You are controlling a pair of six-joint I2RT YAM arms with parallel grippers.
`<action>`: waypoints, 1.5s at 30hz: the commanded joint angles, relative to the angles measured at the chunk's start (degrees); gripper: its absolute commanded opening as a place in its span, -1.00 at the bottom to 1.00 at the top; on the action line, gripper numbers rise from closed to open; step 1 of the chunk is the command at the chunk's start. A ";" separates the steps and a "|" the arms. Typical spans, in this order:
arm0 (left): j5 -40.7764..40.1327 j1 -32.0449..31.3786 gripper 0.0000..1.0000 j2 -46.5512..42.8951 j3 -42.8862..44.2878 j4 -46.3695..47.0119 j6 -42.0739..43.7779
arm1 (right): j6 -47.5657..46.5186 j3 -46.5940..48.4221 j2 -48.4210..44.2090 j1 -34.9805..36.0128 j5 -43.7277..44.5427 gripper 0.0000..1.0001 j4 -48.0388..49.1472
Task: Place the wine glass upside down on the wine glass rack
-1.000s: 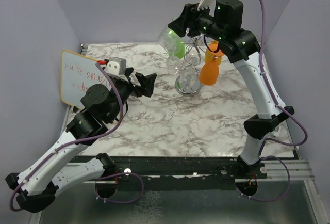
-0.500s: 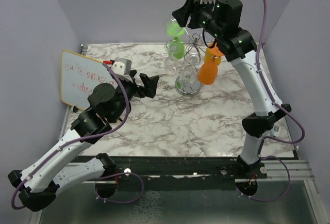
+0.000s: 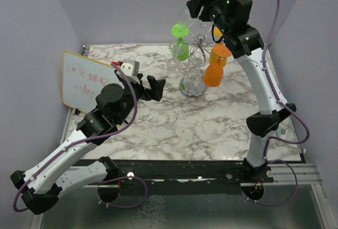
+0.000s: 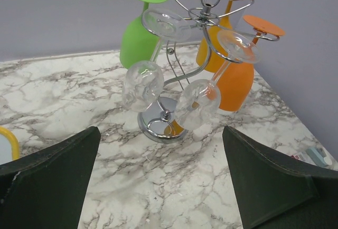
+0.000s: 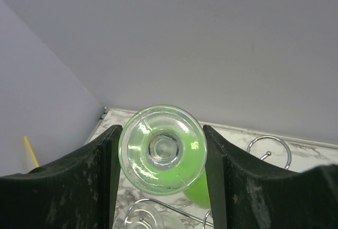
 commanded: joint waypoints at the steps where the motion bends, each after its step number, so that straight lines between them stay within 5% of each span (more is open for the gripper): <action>1: 1.91 0.01 0.98 -0.02 -0.97 -0.42 -1.19 | -1.62 0.77 -0.07 -0.88 3.45 -0.98 6.23; 45: 2.72 -0.04 0.98 -0.03 -3.14 -1.36 -2.14 | -8.43 -5.56 6.58 -3.40 6.15 -0.98 13.94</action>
